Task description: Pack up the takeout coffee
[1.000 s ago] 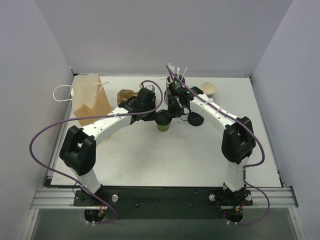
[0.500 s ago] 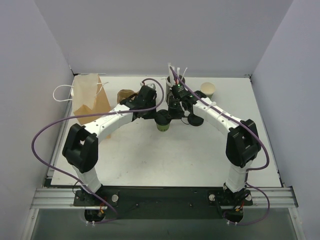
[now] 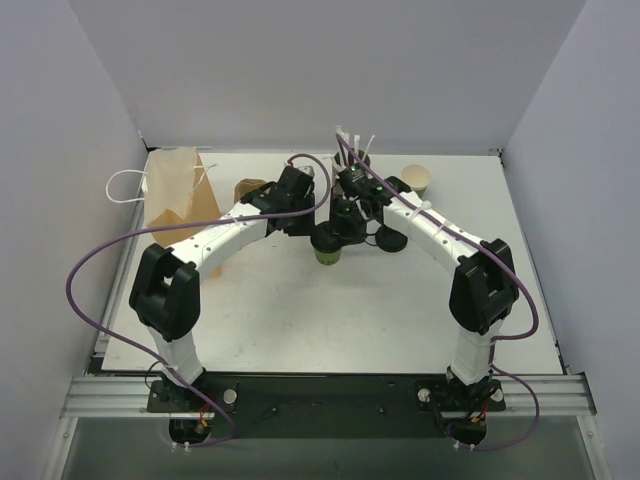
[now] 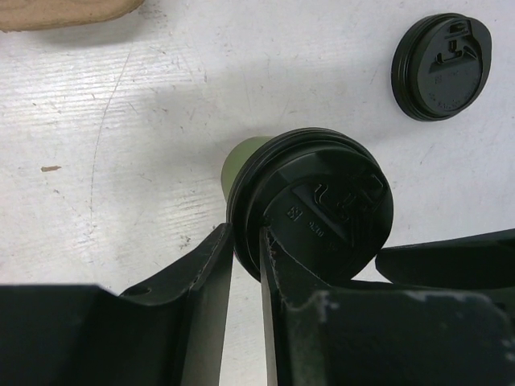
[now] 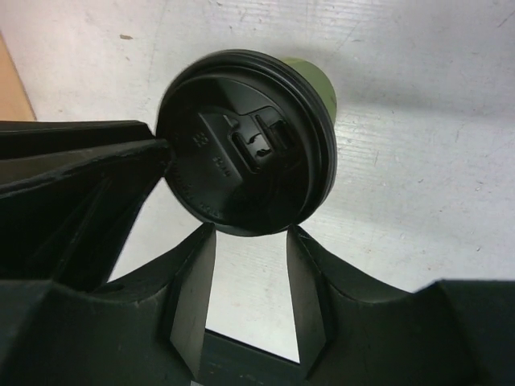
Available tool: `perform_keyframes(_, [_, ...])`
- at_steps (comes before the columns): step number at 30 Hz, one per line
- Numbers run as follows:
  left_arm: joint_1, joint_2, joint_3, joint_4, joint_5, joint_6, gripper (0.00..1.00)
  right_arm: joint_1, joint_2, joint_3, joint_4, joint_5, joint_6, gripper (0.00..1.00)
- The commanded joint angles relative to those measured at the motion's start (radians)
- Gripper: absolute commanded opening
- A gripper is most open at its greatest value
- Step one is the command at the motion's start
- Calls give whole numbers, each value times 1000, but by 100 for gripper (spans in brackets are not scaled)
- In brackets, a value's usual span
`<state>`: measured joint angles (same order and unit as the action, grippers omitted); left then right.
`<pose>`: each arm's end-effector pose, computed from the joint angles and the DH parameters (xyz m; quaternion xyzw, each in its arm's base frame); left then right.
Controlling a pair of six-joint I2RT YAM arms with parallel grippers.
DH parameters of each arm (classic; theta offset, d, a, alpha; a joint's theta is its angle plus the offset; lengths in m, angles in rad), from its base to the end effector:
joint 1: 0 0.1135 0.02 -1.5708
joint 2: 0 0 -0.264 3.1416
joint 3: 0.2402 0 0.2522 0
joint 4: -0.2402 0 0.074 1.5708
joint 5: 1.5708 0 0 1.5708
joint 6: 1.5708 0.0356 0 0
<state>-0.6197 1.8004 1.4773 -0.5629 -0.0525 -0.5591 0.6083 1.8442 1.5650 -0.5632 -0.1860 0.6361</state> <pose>0.3273 -0.2312 0.2648 0.0197 0.9415 -0.1660 0.2927 0.3375 0.2430 0.2765 -0.0201 0.9307 0.2772 0.2376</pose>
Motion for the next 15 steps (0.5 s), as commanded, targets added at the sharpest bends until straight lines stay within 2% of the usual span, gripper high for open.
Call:
perform_keyframes(1, [9,16,60,-61,43,30,31,-25,-10,96,-72,-3,-9,36])
perform_keyframes(10, [12,-13,83,-75,83,15,36,-61,33,171,-107,80,-110,33])
perform_keyframes(15, [9,-47,48,-49,82,-30,36,-71,84,201,-76,57,-220,31])
